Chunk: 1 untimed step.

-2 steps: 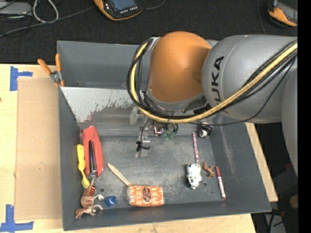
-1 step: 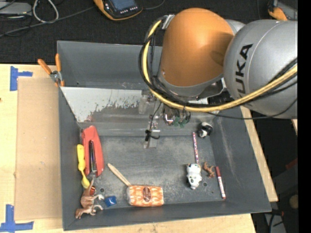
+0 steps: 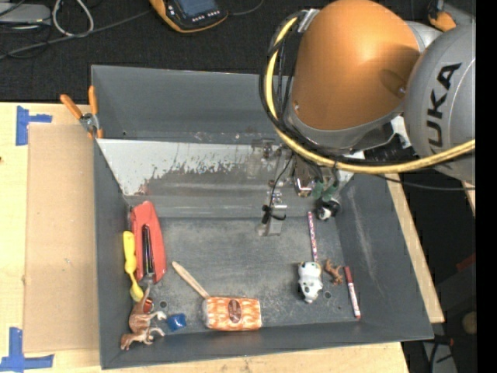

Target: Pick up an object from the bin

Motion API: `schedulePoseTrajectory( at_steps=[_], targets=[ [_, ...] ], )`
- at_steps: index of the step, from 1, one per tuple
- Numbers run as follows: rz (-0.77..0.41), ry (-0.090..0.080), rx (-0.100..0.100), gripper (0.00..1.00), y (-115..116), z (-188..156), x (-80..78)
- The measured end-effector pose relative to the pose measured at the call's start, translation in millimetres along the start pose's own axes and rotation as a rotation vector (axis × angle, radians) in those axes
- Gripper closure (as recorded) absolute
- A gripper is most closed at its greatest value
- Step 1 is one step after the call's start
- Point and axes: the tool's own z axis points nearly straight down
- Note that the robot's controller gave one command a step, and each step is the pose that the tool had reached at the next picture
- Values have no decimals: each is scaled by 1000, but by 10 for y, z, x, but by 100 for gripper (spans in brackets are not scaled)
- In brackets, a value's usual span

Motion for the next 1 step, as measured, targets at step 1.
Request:
schedulePoseTrajectory(
  at_steps=[1],
  targets=[
    [-52, -6, -3, 0, -156, 734, 184]
  ],
)
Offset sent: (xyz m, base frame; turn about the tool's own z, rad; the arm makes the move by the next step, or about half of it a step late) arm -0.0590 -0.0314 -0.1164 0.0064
